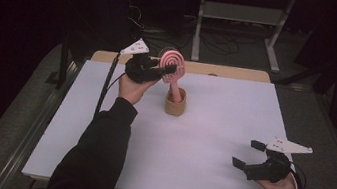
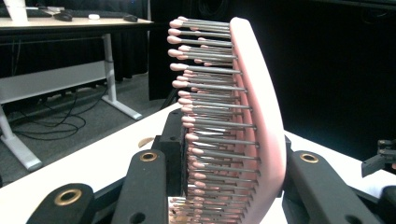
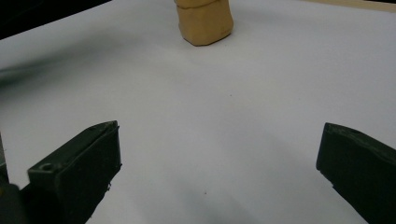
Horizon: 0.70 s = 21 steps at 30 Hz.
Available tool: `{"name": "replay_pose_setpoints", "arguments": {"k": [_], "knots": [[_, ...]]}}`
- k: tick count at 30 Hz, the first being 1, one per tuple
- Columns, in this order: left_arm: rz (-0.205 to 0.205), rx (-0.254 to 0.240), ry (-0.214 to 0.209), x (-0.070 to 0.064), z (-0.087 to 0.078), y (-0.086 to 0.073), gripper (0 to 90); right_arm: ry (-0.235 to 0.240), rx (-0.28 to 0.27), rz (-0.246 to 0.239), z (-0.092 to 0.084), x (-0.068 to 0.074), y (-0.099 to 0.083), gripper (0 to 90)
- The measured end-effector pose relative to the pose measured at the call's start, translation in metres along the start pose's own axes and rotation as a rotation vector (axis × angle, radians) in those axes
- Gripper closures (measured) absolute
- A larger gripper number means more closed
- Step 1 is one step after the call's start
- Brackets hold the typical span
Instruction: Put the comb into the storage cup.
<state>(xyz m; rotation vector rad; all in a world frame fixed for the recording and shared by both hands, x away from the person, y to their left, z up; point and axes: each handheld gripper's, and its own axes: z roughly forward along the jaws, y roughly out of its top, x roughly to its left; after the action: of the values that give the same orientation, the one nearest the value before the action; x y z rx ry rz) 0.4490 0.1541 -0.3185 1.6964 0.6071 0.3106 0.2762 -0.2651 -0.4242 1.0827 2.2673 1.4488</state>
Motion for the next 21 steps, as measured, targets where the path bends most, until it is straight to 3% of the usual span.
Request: {"name": "replay_pose_setpoints", "arguments": {"k": [8, 21], "knots": [[-0.037, 0.011, 0.014, 0.005, 0.004, -0.015, 62.7, -0.006, -0.001, -0.001, -0.002, 0.000, -0.002, 0.0], [-0.119, -0.039, 0.021, 0.016, -0.001, -0.036, 62.7, -0.014, 0.006, 0.007, -0.002, -0.001, -0.004, 0.0]]}}
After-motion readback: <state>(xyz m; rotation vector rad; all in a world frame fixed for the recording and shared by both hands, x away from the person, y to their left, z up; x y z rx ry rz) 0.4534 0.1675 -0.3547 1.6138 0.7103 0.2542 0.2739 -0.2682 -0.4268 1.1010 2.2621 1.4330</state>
